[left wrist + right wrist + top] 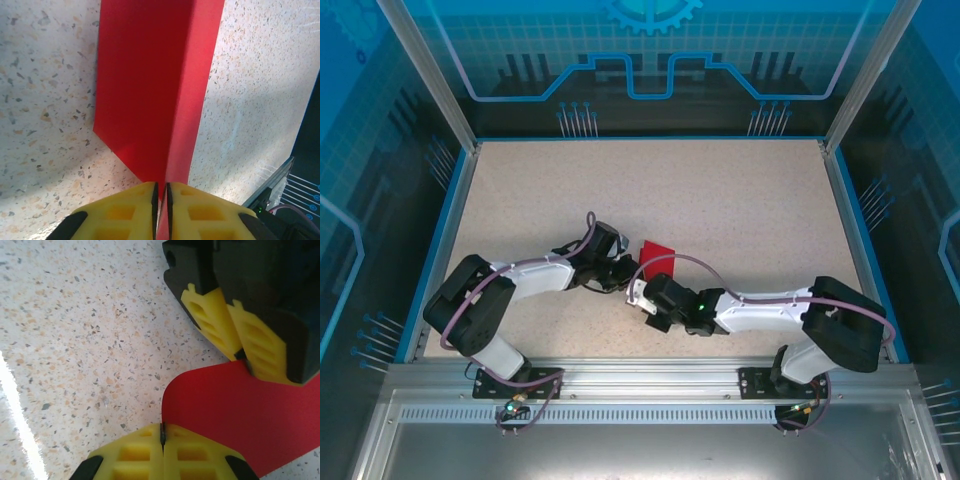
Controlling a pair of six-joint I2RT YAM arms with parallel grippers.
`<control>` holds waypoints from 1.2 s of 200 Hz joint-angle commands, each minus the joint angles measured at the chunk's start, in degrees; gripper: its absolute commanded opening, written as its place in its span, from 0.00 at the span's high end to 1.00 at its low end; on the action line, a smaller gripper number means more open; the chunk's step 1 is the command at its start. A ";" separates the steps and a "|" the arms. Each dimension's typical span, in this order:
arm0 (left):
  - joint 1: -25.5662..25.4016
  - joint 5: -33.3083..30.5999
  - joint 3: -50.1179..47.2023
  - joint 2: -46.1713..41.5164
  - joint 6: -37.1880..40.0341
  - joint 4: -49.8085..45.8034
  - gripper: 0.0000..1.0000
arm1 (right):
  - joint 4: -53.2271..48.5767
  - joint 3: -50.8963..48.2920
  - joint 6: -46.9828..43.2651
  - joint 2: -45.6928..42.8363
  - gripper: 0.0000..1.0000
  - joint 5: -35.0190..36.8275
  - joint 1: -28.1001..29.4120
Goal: Fold a paper plane with a square sheet of paper (fold left side to right side)
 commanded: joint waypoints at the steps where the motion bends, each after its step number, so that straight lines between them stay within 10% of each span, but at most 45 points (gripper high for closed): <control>1: 0.68 -1.48 2.26 -0.03 3.60 -5.64 0.75 | -2.46 -1.02 2.60 -2.63 1.00 -6.87 -2.37; 46: 2.20 -6.24 5.08 -4.44 8.49 -13.22 0.57 | -4.41 -2.88 5.03 -5.17 1.00 -14.70 -7.24; 103: 1.87 1.12 11.16 0.99 9.85 -8.14 0.80 | -3.60 -3.97 6.74 -5.32 1.00 -21.16 -12.04; 240: -1.30 1.96 25.07 25.86 14.03 -10.68 0.87 | -3.37 -4.77 13.38 -2.60 1.00 -32.24 -21.94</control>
